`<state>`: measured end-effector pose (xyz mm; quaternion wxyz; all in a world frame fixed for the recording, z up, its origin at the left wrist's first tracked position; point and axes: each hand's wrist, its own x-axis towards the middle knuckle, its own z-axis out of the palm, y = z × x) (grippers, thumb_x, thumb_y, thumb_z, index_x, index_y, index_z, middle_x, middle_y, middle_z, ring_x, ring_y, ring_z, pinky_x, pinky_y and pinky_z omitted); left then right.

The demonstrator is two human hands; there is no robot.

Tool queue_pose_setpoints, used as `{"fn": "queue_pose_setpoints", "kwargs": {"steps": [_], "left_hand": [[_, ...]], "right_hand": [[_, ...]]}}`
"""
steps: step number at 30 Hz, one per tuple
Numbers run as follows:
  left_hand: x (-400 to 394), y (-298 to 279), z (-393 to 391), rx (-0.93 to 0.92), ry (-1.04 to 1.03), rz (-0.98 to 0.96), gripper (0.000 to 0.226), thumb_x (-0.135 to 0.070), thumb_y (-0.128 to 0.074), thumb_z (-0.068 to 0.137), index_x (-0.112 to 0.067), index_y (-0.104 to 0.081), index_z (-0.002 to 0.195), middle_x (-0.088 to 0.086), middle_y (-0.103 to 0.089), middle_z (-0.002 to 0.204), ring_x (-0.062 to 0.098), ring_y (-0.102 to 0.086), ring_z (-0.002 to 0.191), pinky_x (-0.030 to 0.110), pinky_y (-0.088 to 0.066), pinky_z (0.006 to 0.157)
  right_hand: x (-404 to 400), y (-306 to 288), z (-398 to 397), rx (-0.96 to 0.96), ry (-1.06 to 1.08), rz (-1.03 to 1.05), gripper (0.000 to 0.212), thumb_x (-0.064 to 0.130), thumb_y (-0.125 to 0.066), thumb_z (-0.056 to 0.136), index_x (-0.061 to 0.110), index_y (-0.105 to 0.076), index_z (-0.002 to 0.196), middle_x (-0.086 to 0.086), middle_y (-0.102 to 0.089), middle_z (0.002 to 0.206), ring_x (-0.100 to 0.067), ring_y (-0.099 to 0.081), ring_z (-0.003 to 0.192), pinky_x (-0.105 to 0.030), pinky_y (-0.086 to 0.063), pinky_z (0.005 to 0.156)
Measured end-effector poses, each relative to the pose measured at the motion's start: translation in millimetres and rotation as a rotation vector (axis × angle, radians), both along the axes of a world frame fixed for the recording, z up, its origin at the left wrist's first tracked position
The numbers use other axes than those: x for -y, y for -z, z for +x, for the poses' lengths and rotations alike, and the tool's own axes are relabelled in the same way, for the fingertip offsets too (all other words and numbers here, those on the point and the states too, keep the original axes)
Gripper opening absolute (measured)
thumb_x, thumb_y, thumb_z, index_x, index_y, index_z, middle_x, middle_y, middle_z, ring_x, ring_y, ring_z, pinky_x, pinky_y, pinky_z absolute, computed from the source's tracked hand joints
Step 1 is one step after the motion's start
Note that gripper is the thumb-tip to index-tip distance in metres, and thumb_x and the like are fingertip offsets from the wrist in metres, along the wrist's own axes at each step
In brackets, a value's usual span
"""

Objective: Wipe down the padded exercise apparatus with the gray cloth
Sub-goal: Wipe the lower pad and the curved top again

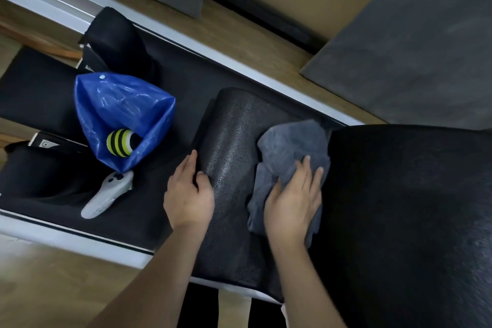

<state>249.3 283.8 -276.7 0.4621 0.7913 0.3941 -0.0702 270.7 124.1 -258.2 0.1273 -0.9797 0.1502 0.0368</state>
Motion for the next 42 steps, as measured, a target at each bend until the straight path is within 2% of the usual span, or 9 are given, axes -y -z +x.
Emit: {"fn": "queue_pose_setpoints", "kwargs": {"steps": [4, 8, 13, 19, 22, 27, 31, 36, 42], "left_hand": [[2, 0, 1, 0.013, 0.003, 0.021, 0.057, -0.03, -0.038, 0.09, -0.034, -0.048, 0.146, -0.009, -0.049, 0.151, 0.019, -0.046, 0.135, 0.04, -0.037, 0.106], [0, 1, 1, 0.011, -0.014, -0.004, 0.064, -0.035, -0.033, 0.084, -0.035, -0.048, 0.146, -0.01, -0.049, 0.151, 0.018, -0.046, 0.136, 0.041, -0.036, 0.108], [-2, 3, -2, 0.024, -0.052, -0.032, 0.053, -0.029, -0.042, 0.093, -0.04, -0.049, 0.144, -0.015, -0.049, 0.15, 0.013, -0.043, 0.139, 0.036, -0.032, 0.112], [-3, 0, -5, 0.044, -0.102, -0.109, 0.042, -0.046, -0.036, 0.1, -0.045, -0.054, 0.138, -0.016, -0.052, 0.146, 0.007, -0.043, 0.137, 0.035, -0.029, 0.116], [-12, 1, -1, 0.054, -0.245, -0.406, 0.057, -0.07, -0.028, 0.09, -0.047, -0.063, 0.128, -0.013, -0.059, 0.139, 0.007, -0.048, 0.133, 0.036, -0.03, 0.118], [-35, -6, 5, 0.157, -0.558, -0.934, 0.082, -0.075, -0.018, 0.094, -0.017, -0.066, 0.126, 0.006, -0.071, 0.125, 0.022, -0.063, 0.121, 0.037, -0.047, 0.097], [-65, 1, -6, 0.131, -0.567, -1.173, 0.098, -0.087, -0.016, 0.083, -0.018, -0.061, 0.135, 0.007, -0.064, 0.136, 0.029, -0.053, 0.133, 0.054, -0.035, 0.112], [-76, 8, -14, 0.141, -0.618, -1.288, 0.098, -0.088, -0.02, 0.082, -0.014, -0.057, 0.137, 0.013, -0.065, 0.134, 0.032, -0.056, 0.129, 0.052, -0.034, 0.113], [-76, 14, -15, 0.222, -0.607, -1.292, 0.101, -0.086, -0.023, 0.083, -0.007, -0.051, 0.14, 0.019, -0.063, 0.135, 0.03, -0.051, 0.133, 0.044, -0.02, 0.122]], "right_hand": [[-8, 0, -113, -0.125, -0.124, 0.107, 0.062, 0.028, -0.058, 0.085, 0.022, -0.04, 0.144, 0.008, -0.024, 0.163, -0.027, -0.017, 0.151, -0.048, -0.029, 0.114], [-12, 7, -154, -0.146, -0.35, 0.148, 0.043, 0.046, -0.025, 0.103, 0.027, -0.048, 0.133, 0.015, -0.013, 0.165, -0.021, -0.012, 0.153, -0.035, -0.02, 0.113], [-20, 2, -57, 0.036, -0.162, 0.278, 0.058, 0.025, -0.059, 0.092, 0.025, -0.038, 0.146, 0.015, -0.021, 0.164, -0.024, -0.011, 0.153, -0.051, -0.019, 0.12], [-43, -6, 109, 0.009, -0.081, 0.282, 0.048, 0.027, -0.056, 0.097, 0.023, -0.044, 0.143, 0.006, -0.031, 0.162, -0.032, -0.009, 0.153, -0.057, -0.011, 0.12], [-53, -11, 89, 0.021, -0.297, 0.205, 0.05, 0.03, -0.056, 0.095, 0.026, -0.044, 0.143, 0.009, -0.029, 0.162, -0.033, -0.005, 0.153, -0.059, -0.011, 0.12], [-60, -14, -37, -0.083, -0.62, 0.086, 0.059, 0.032, -0.054, 0.082, 0.028, -0.049, 0.14, 0.011, -0.027, 0.162, -0.036, -0.01, 0.153, -0.058, -0.024, 0.116], [-56, -13, -119, -0.129, -0.748, 0.044, 0.054, 0.04, -0.056, 0.08, 0.029, -0.057, 0.133, 0.009, -0.037, 0.159, -0.039, -0.027, 0.147, -0.057, -0.032, 0.106], [-65, -16, -60, -0.164, -0.709, 0.068, 0.054, 0.04, -0.053, 0.081, 0.029, -0.052, 0.133, 0.008, -0.031, 0.161, -0.041, -0.023, 0.148, -0.06, -0.035, 0.104], [-120, -17, 92, -0.195, -0.537, -0.031, 0.044, 0.029, -0.054, 0.095, 0.025, -0.047, 0.138, 0.004, -0.025, 0.164, -0.042, -0.001, 0.151, -0.066, -0.011, 0.114]]}}
